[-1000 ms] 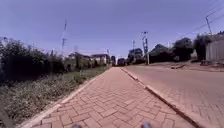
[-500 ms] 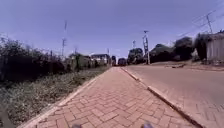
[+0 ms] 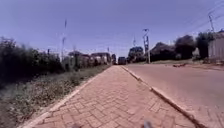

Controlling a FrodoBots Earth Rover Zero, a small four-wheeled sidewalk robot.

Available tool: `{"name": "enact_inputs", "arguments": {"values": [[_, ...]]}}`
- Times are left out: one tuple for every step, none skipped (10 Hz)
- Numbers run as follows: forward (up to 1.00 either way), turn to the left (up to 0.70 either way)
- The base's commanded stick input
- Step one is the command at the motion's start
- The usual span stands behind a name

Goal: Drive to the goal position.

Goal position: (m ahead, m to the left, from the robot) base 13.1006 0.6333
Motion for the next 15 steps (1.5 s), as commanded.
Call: {"name": "enact_inputs", "arguments": {"values": [[0.7,0.0],[0.7,0.0],[0.7,0.0],[0.7,0.0],[0.7,0.0],[0.7,0.0],[0.7,0.0],[0.7,0.0],[0.7,-0.35],[0.7,-0.35],[0.7,-0.35],[0.7,-0.2],[0.7,-0.05],[0.7,0.0],[0.7,0.0]]}}
